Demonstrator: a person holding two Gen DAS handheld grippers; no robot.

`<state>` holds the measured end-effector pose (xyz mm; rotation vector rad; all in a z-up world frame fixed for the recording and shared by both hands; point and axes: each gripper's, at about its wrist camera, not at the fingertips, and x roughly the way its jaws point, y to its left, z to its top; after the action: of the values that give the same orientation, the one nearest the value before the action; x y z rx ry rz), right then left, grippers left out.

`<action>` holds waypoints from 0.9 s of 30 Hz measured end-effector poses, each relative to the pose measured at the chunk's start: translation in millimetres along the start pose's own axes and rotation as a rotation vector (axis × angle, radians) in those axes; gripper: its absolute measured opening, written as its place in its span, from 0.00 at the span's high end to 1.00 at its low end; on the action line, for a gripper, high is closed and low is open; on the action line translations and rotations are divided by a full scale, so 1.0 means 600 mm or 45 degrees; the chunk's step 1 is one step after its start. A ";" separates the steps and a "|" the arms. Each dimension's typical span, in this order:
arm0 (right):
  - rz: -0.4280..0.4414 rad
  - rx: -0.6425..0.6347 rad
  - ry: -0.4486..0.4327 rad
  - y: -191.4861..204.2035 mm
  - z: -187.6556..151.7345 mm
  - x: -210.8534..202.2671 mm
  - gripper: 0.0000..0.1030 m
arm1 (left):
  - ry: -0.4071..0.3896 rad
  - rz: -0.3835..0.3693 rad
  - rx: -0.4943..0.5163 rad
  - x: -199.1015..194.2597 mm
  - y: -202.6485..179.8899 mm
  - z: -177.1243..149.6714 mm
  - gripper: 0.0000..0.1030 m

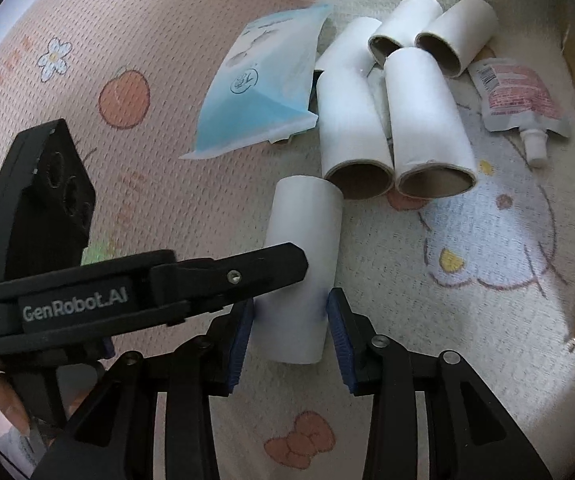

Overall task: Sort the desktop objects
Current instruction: 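Close the right tool on another white tube while the left tool grips it, then lift the second tube with both tools and carry it over the box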

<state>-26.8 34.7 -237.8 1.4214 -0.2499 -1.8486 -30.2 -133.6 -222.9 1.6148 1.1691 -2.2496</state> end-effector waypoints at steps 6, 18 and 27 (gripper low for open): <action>0.046 0.062 0.025 -0.007 -0.003 0.021 0.59 | 0.011 -0.039 -0.001 0.001 0.004 -0.004 0.56; -0.017 -0.013 -0.014 0.018 -0.013 0.012 0.59 | -0.042 -0.046 0.033 -0.025 -0.021 -0.029 0.57; -0.025 -0.095 -0.185 0.050 -0.008 -0.067 0.60 | -0.202 -0.094 0.222 -0.097 -0.102 -0.032 0.57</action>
<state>-5.8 42.8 -192.5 1.2449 -0.2372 -1.9594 -23.0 -97.1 -144.4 1.4377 1.0355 -2.5359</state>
